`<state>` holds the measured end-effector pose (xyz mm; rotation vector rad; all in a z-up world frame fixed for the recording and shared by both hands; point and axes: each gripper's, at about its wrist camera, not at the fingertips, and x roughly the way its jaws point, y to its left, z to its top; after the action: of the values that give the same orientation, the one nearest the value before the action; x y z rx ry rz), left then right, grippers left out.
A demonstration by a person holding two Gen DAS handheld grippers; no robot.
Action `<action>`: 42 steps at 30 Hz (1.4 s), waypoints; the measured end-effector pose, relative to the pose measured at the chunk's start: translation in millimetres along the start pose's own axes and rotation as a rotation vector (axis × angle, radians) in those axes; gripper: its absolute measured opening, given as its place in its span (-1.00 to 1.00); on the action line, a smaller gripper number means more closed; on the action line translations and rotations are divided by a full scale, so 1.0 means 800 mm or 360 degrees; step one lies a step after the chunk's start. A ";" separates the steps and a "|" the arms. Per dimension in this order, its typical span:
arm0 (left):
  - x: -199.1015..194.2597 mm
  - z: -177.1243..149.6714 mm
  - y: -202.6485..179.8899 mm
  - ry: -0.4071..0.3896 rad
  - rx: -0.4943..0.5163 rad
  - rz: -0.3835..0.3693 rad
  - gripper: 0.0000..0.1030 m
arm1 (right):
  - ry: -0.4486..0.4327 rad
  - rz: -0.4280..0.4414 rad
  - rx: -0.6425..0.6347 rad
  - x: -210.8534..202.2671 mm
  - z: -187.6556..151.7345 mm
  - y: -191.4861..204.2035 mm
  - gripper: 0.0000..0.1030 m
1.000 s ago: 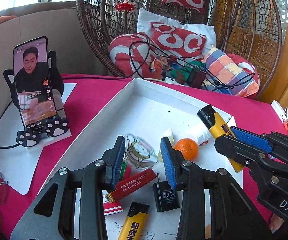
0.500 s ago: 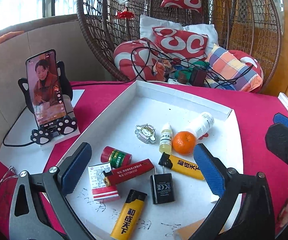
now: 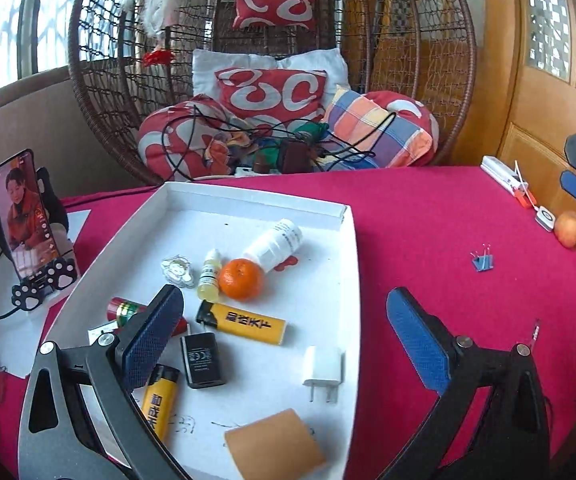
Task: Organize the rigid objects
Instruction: 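Move both open tools back to the table toward the clip and pen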
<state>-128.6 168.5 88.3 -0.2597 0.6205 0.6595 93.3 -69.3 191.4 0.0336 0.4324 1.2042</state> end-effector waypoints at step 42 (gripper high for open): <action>0.068 -0.031 -0.138 0.0338 0.0368 -0.0190 0.99 | 0.0909 -0.0101 -0.0002 0.009 -0.145 -0.107 1.00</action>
<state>-35.0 100.1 38.8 -0.1502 0.8712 0.4431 132.1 -117.6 61.4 -0.3304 0.9237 1.1409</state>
